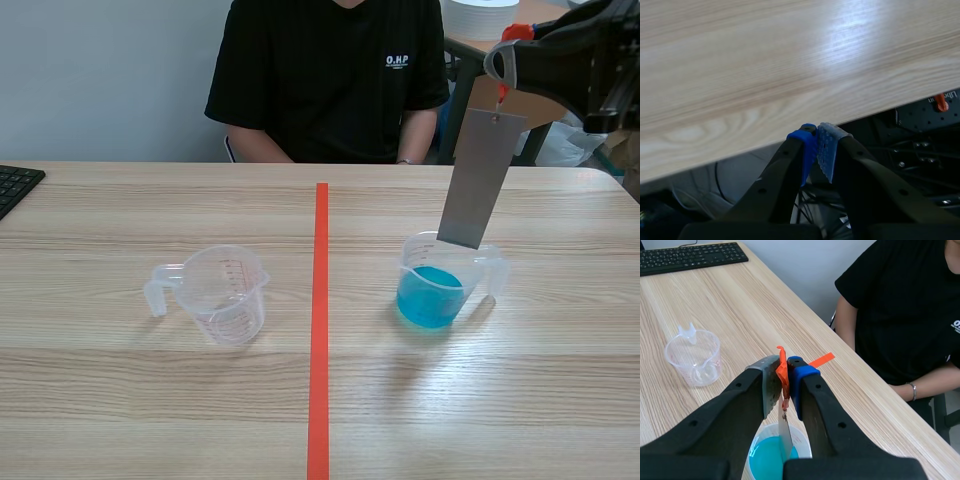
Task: Do the redox reaction experiment.
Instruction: 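Lower the plate into the blue solution, then hold the plate still in the solution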
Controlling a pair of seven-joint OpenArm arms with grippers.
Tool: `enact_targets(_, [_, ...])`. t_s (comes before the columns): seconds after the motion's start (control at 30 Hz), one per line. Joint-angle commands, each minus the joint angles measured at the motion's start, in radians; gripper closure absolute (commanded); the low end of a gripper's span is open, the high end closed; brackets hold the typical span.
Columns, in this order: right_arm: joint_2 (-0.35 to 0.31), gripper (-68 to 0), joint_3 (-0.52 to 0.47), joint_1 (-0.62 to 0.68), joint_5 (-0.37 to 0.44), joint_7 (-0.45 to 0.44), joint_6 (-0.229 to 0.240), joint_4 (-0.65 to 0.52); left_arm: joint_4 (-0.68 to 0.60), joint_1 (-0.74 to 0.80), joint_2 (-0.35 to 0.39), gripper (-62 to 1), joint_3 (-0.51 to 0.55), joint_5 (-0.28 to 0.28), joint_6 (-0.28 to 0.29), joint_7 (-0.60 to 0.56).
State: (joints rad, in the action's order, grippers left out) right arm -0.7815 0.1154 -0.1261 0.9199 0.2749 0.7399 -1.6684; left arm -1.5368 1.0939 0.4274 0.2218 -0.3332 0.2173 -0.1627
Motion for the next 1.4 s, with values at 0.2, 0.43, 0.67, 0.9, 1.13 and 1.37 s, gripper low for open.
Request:
enact_targets(0.2, [0.029,-1.5,-0.003,-0.018,-0.060,-0.062,0.006,0.056,-0.007,-0.011,-0.099,-3.4,-0.007,-0.002,0.003,0.029])
enact_targets(0.43, [0.074,-1.5,0.021,-0.021,-0.130,-0.108,0.006,0.118,-0.007,-0.011,-0.129,-3.4,-0.007,-0.003,0.003,0.029])
enact_targets(0.67, [0.123,-1.5,0.040,-0.025,-0.199,-0.143,0.006,0.181,-0.007,-0.011,-0.128,-3.4,-0.007,-0.003,0.003,0.029])
enact_targets(0.9, [0.175,-1.5,0.077,-0.049,-0.307,-0.203,0.006,0.264,-0.007,-0.011,-0.128,-3.4,-0.007,-0.003,0.003,0.029])
enact_targets(1.13, [0.212,-1.5,0.127,-0.092,-0.401,-0.253,0.006,0.358,-0.007,-0.017,-0.128,-3.4,-0.007,-0.003,0.003,0.029])
enact_targets(1.37, [0.222,-1.5,0.141,-0.093,-0.442,-0.271,0.006,0.369,-0.007,-0.017,-0.128,-3.4,-0.007,-0.003,0.003,0.029])
